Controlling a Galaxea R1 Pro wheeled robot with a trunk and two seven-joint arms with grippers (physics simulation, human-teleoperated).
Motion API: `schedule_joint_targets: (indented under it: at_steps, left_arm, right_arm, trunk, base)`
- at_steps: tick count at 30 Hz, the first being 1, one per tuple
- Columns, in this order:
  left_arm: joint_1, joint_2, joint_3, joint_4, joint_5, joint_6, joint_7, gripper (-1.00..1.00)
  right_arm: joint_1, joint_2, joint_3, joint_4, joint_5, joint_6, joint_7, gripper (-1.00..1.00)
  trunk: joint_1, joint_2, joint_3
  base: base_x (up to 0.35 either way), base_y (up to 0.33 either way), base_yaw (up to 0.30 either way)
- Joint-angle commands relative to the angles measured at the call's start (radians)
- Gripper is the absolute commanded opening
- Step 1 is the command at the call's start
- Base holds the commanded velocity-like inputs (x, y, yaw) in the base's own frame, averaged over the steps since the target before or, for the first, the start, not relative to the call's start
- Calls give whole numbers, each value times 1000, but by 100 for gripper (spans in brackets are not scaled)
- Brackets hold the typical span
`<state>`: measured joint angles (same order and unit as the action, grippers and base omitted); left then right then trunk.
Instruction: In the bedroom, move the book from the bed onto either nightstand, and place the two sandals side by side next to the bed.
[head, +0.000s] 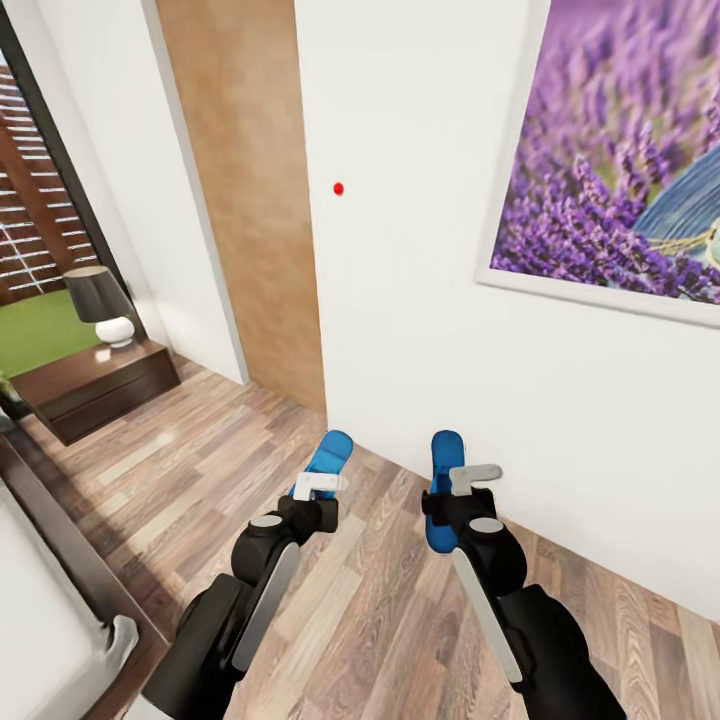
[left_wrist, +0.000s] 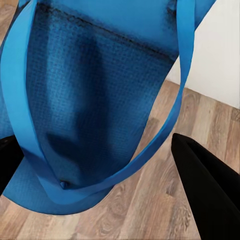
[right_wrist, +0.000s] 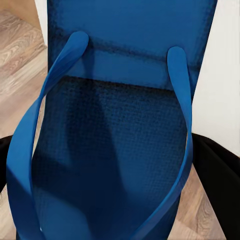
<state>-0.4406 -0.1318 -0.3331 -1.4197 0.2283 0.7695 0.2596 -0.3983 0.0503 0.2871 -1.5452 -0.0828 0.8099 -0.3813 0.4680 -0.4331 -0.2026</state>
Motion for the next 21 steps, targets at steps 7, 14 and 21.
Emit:
schedule_joint_targets:
  at_steps: [7, 14, 21]
  left_arm:
    - [-1, 2, 1, -8, 11, 4, 9, -100]
    - [-1, 3, 0, -12, 11, 4, 9, -100]
    - [-1, 3, 0, -9, 11, 5, 9, -100]
  right_arm:
    - [-2, 0, 0, -1, -8, 4, -8, -100]
    - [-1, 0, -2, -1, -11, 6, -8, -100]
    - [-1, 0, -2, -1, -11, 6, -8, -100]
  trunk:
    - [1, -2, -2]
    - [1, -2, -2]
    - [1, -2, -2]
  base:
    - [319, -99, 239]
    - [136, -67, 240]
    - [246, -163, 240]
